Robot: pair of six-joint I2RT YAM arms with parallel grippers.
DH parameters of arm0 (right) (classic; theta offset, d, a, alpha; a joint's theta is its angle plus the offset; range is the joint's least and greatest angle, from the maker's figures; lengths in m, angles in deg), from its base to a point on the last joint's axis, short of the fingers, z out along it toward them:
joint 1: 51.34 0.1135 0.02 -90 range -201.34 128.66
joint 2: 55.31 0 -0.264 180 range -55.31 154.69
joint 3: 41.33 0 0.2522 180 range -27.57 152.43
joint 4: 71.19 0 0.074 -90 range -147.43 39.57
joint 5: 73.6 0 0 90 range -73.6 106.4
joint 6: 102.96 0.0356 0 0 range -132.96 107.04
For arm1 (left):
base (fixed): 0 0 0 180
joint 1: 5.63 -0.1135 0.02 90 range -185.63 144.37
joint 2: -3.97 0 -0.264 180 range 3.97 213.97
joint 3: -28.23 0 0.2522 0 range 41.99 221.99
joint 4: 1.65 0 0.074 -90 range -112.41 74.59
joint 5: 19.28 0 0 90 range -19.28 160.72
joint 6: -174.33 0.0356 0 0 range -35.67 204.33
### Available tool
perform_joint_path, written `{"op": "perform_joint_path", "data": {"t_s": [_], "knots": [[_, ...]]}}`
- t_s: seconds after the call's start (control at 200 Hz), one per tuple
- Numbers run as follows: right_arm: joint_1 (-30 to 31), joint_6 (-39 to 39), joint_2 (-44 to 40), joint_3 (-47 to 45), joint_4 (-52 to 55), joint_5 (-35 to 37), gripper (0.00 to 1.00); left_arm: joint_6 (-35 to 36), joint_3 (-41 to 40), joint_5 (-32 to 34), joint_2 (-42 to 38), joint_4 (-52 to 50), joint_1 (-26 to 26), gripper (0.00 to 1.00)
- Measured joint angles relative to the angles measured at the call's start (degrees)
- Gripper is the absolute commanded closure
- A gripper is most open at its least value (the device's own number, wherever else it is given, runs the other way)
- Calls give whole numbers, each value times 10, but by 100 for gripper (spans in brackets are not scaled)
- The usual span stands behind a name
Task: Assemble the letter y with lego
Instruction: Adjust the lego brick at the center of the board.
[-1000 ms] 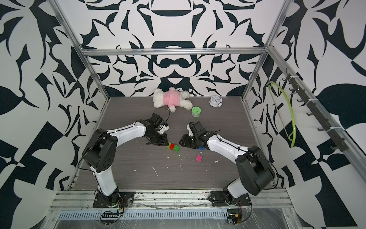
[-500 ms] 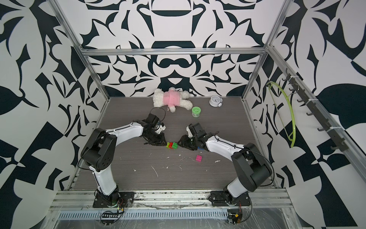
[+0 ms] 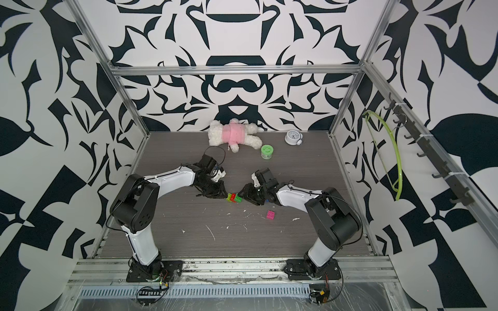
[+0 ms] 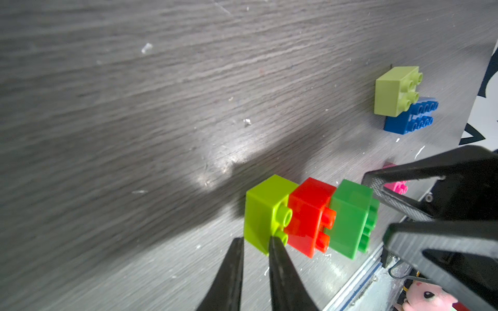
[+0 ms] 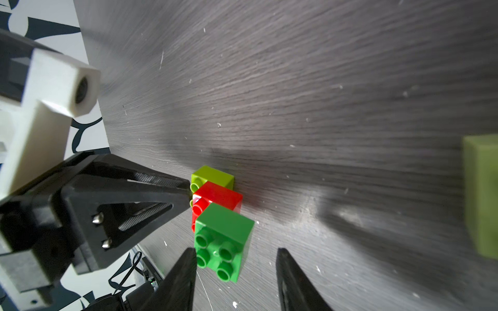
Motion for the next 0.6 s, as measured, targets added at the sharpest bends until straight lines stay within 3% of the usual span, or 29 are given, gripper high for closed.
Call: {"op": "perform_joint_path", "data": {"t_s": [0.6], "knots": [[9, 54, 33, -24, -88, -31, 49, -2, 0, -1, 0, 3, 0, 78]]}}
